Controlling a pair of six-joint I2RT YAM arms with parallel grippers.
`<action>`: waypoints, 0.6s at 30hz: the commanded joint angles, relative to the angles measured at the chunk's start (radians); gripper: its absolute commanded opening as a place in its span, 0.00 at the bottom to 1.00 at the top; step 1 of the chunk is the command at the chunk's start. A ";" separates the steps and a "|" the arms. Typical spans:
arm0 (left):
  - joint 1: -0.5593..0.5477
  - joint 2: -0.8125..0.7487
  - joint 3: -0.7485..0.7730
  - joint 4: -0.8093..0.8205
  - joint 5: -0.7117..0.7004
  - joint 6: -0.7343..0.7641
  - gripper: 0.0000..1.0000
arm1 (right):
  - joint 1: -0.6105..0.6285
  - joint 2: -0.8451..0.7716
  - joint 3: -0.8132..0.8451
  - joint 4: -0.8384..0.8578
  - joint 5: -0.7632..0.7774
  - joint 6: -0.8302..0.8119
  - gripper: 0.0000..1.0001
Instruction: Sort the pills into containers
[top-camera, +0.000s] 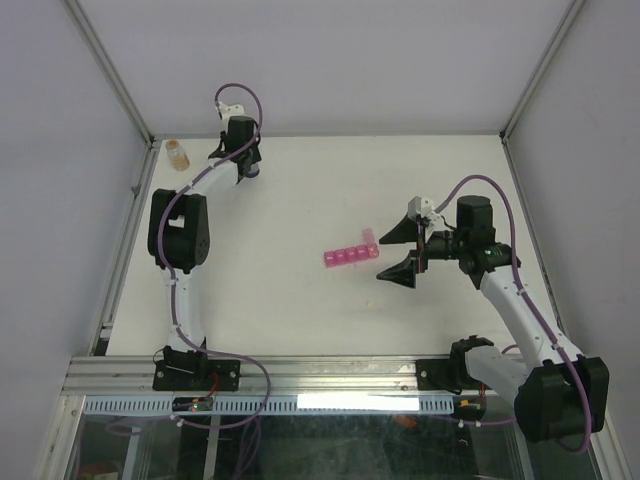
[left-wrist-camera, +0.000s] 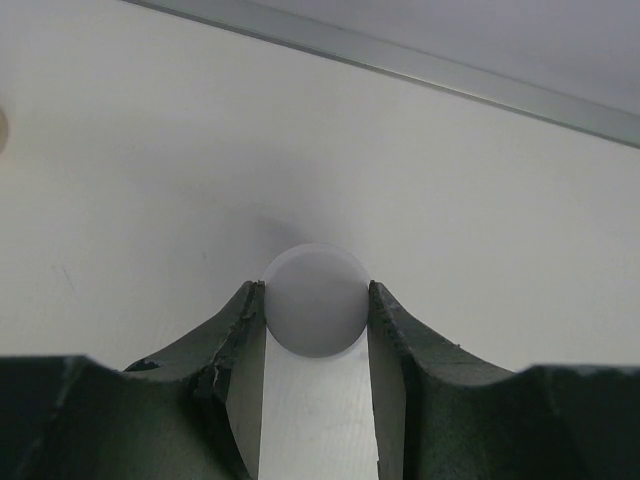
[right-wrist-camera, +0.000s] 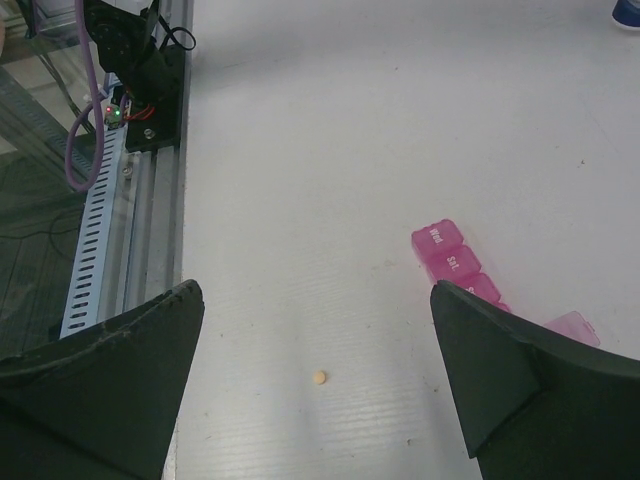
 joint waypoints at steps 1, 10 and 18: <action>0.030 0.046 0.122 -0.038 -0.070 0.026 0.03 | -0.008 0.006 0.004 0.037 0.003 0.007 0.99; 0.041 0.015 0.143 -0.054 -0.071 0.058 0.80 | -0.010 0.011 0.004 0.037 0.009 0.006 0.99; 0.034 -0.290 -0.016 -0.025 0.218 0.063 0.99 | -0.033 0.014 0.002 0.086 0.038 0.082 0.99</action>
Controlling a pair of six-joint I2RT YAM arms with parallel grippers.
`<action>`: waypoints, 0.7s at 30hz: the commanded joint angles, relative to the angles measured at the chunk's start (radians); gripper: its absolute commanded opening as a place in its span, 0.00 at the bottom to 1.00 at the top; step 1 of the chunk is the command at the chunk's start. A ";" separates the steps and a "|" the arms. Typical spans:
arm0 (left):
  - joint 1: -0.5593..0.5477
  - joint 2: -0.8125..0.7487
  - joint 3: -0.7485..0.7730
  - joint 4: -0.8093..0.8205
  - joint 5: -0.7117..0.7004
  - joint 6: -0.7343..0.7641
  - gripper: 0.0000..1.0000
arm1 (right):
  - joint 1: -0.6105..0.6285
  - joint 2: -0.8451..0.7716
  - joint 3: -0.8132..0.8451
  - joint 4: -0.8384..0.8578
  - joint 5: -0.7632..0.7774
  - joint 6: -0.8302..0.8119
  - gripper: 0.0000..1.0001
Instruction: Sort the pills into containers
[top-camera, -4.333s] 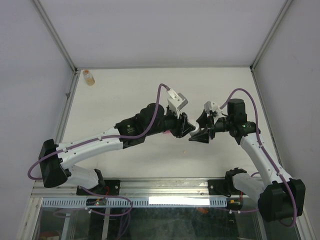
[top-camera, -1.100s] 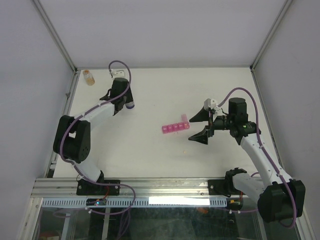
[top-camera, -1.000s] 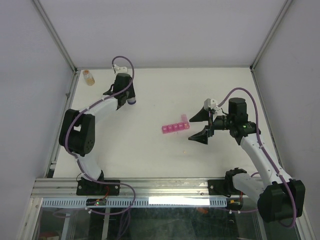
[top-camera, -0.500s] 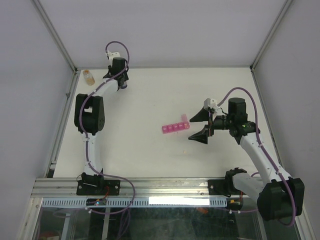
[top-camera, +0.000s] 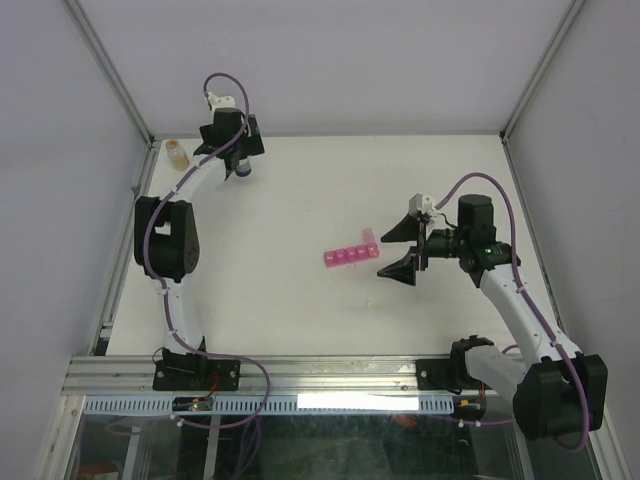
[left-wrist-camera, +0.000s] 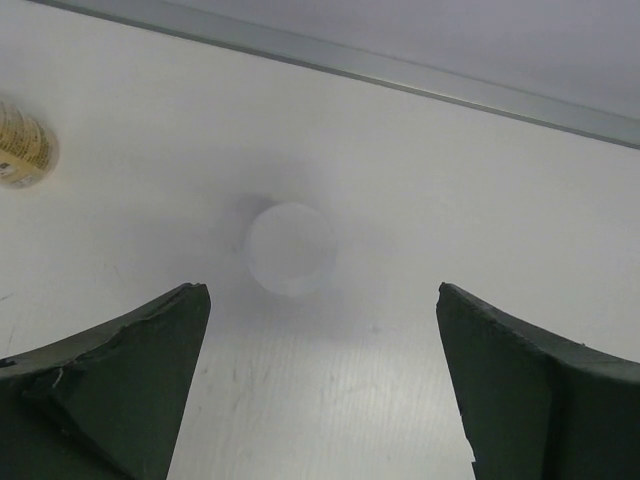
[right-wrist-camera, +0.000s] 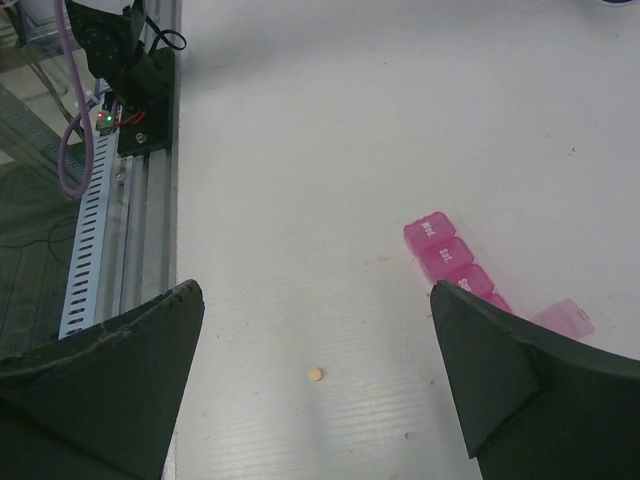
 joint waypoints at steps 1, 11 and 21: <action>-0.013 -0.328 -0.122 0.089 0.278 0.033 0.99 | -0.032 -0.001 0.000 0.110 0.048 0.112 0.99; -0.280 -0.839 -0.961 0.756 0.780 0.173 0.99 | -0.083 0.112 0.091 0.141 0.179 0.321 0.99; -0.389 -0.716 -1.126 0.836 0.984 0.456 0.99 | -0.150 0.292 0.161 0.050 0.197 0.330 0.97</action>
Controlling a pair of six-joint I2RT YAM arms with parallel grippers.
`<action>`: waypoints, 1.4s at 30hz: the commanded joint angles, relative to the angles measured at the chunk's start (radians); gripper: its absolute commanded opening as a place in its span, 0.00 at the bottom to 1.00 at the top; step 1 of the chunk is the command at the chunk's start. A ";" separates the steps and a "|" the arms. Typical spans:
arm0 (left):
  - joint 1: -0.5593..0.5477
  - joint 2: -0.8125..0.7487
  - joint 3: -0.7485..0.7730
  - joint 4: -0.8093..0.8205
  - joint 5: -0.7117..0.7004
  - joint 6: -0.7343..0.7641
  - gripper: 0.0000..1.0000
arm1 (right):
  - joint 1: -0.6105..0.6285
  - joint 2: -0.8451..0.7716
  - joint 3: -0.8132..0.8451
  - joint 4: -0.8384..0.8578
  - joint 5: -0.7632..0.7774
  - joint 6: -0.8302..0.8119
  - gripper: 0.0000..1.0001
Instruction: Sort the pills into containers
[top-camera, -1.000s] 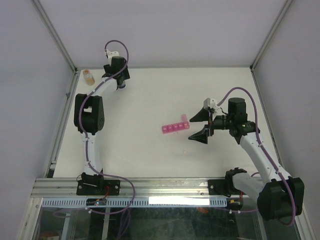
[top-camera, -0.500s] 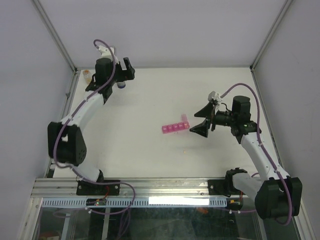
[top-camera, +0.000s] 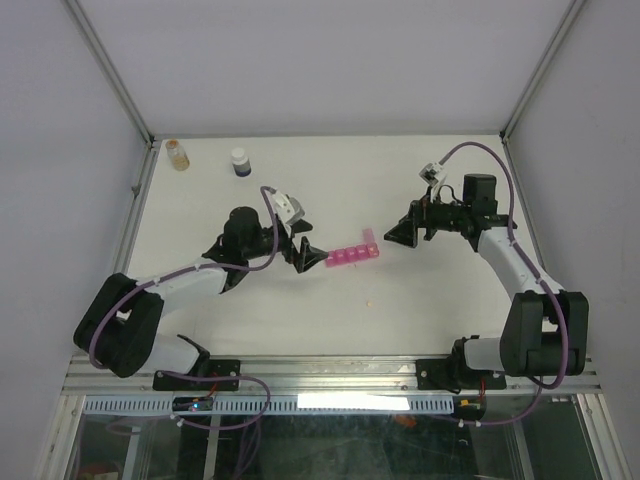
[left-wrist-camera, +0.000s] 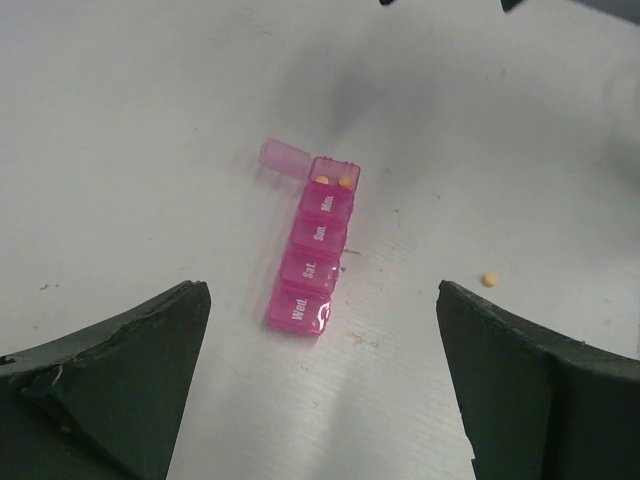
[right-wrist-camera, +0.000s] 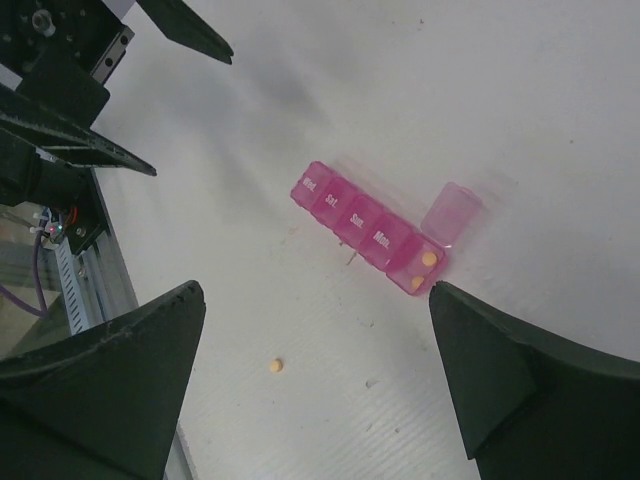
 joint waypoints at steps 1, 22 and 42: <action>-0.057 0.087 0.007 0.120 0.061 0.211 0.99 | -0.032 -0.008 0.006 0.008 -0.009 0.032 0.97; -0.177 0.487 0.231 0.036 -0.136 0.418 0.84 | -0.041 0.074 -0.022 0.069 0.036 0.136 0.88; -0.234 0.534 0.272 -0.051 -0.178 0.426 0.40 | -0.043 0.147 -0.011 0.069 0.097 0.193 0.81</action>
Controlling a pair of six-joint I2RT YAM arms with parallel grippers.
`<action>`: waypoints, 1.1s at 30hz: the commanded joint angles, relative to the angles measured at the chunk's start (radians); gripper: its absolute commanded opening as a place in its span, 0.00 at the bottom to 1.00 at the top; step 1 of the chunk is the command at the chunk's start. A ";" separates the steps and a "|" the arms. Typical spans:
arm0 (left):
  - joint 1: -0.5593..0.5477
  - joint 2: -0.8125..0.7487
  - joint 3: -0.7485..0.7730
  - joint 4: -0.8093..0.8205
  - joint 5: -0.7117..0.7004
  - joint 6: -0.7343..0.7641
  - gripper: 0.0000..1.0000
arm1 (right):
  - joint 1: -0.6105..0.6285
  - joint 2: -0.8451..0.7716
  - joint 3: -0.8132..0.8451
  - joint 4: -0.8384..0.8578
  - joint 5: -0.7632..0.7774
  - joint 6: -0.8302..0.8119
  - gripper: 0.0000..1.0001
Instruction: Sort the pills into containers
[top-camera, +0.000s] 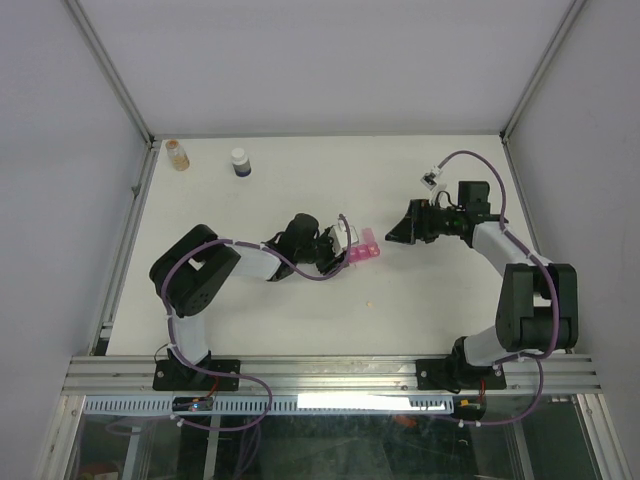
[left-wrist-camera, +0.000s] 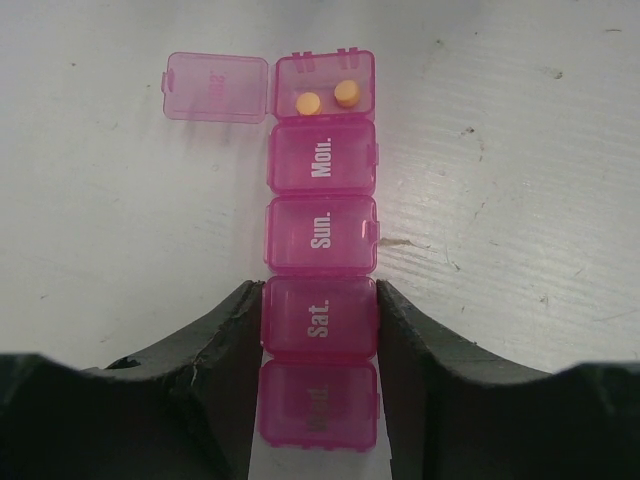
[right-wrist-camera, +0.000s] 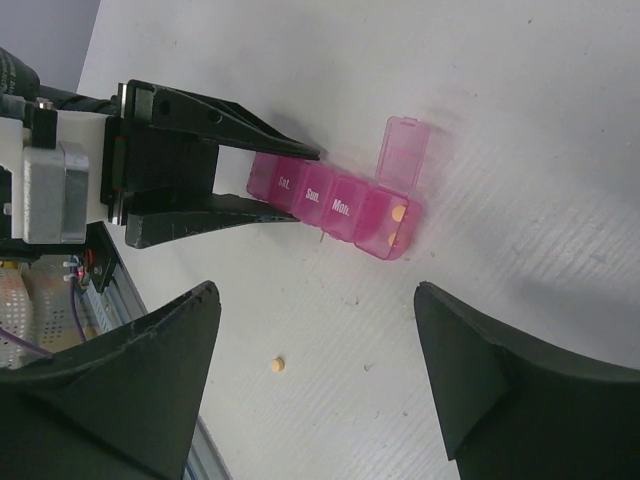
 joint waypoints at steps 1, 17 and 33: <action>-0.018 0.000 0.017 -0.003 0.004 0.033 0.40 | -0.006 0.010 0.014 0.040 0.015 0.036 0.81; -0.064 -0.060 -0.073 0.012 0.090 0.102 0.30 | -0.018 0.295 0.078 0.079 0.083 0.187 0.08; -0.072 -0.054 -0.063 0.009 0.098 0.092 0.28 | 0.036 0.484 0.198 -0.017 -0.124 0.141 0.01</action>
